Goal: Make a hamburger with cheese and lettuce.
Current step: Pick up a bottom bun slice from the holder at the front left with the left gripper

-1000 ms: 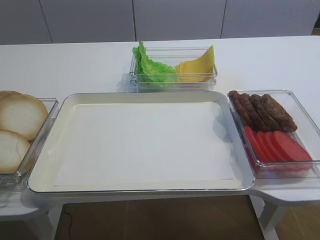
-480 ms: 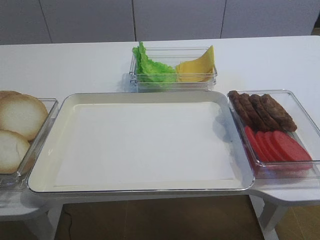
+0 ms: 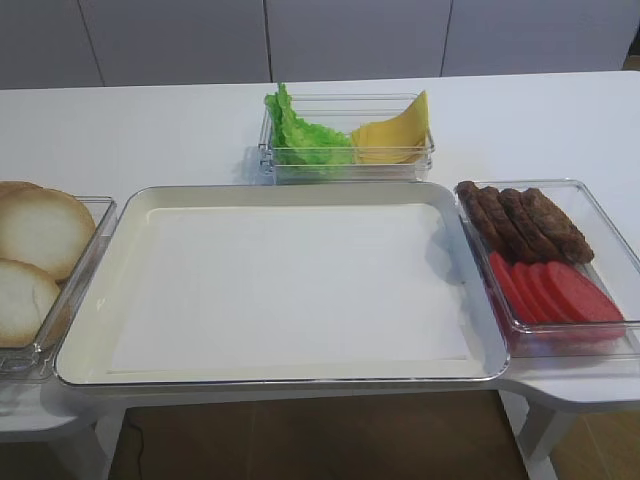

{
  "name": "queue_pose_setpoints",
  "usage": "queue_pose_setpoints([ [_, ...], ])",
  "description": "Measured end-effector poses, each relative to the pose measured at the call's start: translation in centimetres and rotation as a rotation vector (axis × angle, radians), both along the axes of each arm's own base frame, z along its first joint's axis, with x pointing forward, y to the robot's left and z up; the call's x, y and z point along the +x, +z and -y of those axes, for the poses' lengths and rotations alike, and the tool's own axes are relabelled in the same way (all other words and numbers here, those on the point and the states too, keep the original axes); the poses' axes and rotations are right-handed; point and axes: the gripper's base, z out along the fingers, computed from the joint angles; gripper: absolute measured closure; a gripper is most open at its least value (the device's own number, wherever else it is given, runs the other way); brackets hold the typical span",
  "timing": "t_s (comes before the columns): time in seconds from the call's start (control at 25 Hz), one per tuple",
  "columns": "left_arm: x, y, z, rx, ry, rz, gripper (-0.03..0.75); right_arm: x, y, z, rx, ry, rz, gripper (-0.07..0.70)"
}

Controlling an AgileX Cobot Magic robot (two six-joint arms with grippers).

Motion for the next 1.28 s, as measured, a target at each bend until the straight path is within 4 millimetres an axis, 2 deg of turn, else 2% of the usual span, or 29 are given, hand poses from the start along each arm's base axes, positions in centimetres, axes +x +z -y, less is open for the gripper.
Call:
queue_pose_setpoints([
  [0.16, 7.4, 0.9, 0.0, 0.01, -0.042, -0.138, 0.273, 0.0, 0.0, 0.0, 0.0, 0.0, 0.0, 0.157],
  [0.2, 9.2, 0.6, -0.1, 0.005, -0.061, -0.192, 0.273, 0.0, 0.0, 0.0, 0.0, 0.0, 0.0, 0.157],
  [0.28, 11.8, 0.5, -0.3, -0.03, -0.111, -0.288, 0.274, 0.0, 0.0, 0.0, 0.0, 0.0, 0.0, 0.157],
  [0.48, 19.3, -1.7, -2.5, -0.188, -0.157, -0.422, 0.274, 0.0, 0.0, 0.0, 0.0, 0.0, 0.0, 0.157],
  [0.6, 22.1, -3.8, -3.6, -0.178, -0.192, -0.464, 0.274, 0.0, 0.0, 0.0, 0.0, 0.0, 0.0, 0.157],
  [0.72, 23.4, -6.1, -4.2, -0.115, -0.26, -0.527, 0.274, 0.0, 0.0, 0.0, 0.0, 0.0, 0.0, 0.157],
  [0.8, 23.6, -6.7, -4.5, -0.101, -0.249, -0.549, 0.274, 0.0, 0.0, 0.0, 0.0, 0.0, 0.0, 0.157],
  [1.04, 23.5, -6.6, -4.9, -0.033, -0.263, -0.56, 0.29, 0.0, 0.0, 0.0, 0.0, 0.0, 0.0, 0.157],
  [1.28, 21.2, -6.0, -4.9, 0.102, -0.438, -0.574, 0.336, 0.0, 0.0, 0.0, 0.0, 0.0, 0.0, 0.157],
])
